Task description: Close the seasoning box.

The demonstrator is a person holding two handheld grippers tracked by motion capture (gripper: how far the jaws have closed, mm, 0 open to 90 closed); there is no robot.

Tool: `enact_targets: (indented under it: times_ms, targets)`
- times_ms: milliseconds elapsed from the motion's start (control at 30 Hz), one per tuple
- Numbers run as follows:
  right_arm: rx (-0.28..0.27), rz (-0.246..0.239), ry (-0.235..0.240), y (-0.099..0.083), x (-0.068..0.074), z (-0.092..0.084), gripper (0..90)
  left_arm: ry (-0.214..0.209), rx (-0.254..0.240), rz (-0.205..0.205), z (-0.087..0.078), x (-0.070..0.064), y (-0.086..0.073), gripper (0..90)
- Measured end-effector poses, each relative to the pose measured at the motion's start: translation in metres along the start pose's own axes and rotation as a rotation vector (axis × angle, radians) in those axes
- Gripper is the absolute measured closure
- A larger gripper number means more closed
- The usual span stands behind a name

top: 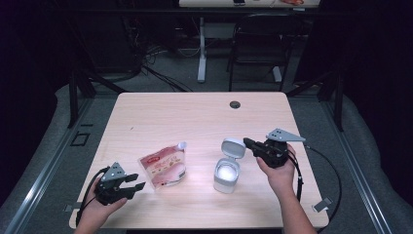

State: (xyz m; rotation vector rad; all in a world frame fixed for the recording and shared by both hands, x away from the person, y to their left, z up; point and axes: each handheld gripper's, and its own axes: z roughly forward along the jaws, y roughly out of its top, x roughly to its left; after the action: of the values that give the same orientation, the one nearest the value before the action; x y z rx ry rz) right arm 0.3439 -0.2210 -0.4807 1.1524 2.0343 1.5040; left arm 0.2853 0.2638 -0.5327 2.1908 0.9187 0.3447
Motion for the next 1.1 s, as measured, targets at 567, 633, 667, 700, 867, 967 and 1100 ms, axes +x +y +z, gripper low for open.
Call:
enact_targets:
  times_ms: [567,633,667,700,867,967,1100]
  targets:
    - [0.003,-0.017,0.006,-0.001,0.007,-0.003,89.4,-0.007,0.002,0.007,0.002,-0.001,0.001,54.8]
    - [0.004,-0.019,0.008,0.0,0.007,-0.003,89.3,-0.007,0.003,0.008,0.002,-0.001,0.001,54.8]
    - [0.01,-0.022,0.012,0.0,0.008,-0.004,89.3,-0.009,0.002,0.007,0.002,-0.001,0.001,54.8]
    - [0.007,-0.022,0.015,-0.001,0.009,-0.004,89.3,-0.009,0.003,0.007,0.002,-0.001,0.001,54.8]
    - [0.014,-0.034,0.034,-0.002,0.014,-0.003,88.8,-0.007,0.002,0.01,0.002,-0.001,0.001,54.8]
    - [0.027,-0.044,0.053,-0.005,0.02,-0.001,88.6,-0.006,0.004,0.011,0.002,-0.001,0.001,54.7]
    - [0.053,-0.084,0.081,-0.009,0.032,0.004,88.0,-0.007,0.002,0.01,0.002,0.0,0.001,54.8]
